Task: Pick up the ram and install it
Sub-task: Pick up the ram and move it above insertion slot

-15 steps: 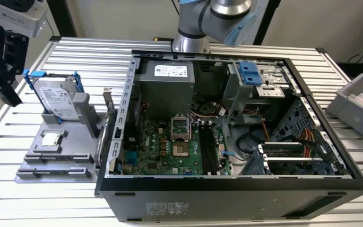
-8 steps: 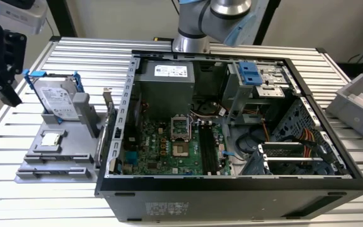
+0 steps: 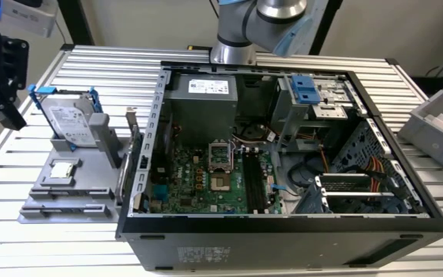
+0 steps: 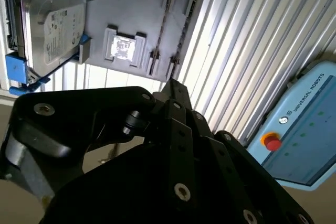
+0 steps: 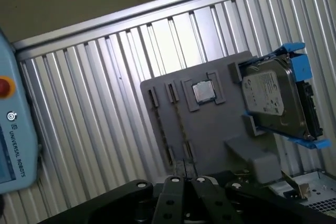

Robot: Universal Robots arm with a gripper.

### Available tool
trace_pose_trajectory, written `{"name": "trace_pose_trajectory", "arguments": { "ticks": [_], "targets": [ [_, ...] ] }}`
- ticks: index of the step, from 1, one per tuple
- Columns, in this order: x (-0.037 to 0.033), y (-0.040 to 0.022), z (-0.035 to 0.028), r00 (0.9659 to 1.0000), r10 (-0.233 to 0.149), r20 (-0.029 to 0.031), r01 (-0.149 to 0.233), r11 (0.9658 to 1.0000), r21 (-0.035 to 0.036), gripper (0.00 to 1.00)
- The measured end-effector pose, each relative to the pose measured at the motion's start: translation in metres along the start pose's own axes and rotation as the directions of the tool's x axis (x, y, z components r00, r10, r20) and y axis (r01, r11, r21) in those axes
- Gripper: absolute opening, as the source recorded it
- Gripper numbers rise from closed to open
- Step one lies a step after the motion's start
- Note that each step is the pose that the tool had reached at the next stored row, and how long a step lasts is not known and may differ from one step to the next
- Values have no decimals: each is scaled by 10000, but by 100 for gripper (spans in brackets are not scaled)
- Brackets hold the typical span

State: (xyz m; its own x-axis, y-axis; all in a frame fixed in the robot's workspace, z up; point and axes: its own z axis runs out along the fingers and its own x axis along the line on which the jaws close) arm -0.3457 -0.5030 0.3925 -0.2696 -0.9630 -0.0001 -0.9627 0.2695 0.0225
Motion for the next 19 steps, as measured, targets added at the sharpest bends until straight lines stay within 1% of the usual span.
{"name": "trace_pose_trajectory", "arguments": {
  "ticks": [4,8,13,16,19],
  "targets": [
    [0,0,0,9987,-511,-11,511,9987,0,0],
    [0,0,0,9953,-965,-22,965,9953,-1,0],
    [0,0,0,9891,-1469,-33,1469,9892,-2,0],
    [0,0,0,9848,-1738,-39,1738,9848,-3,0],
    [0,0,0,9795,-2013,-45,2013,9795,-4,0]
  ]
}}
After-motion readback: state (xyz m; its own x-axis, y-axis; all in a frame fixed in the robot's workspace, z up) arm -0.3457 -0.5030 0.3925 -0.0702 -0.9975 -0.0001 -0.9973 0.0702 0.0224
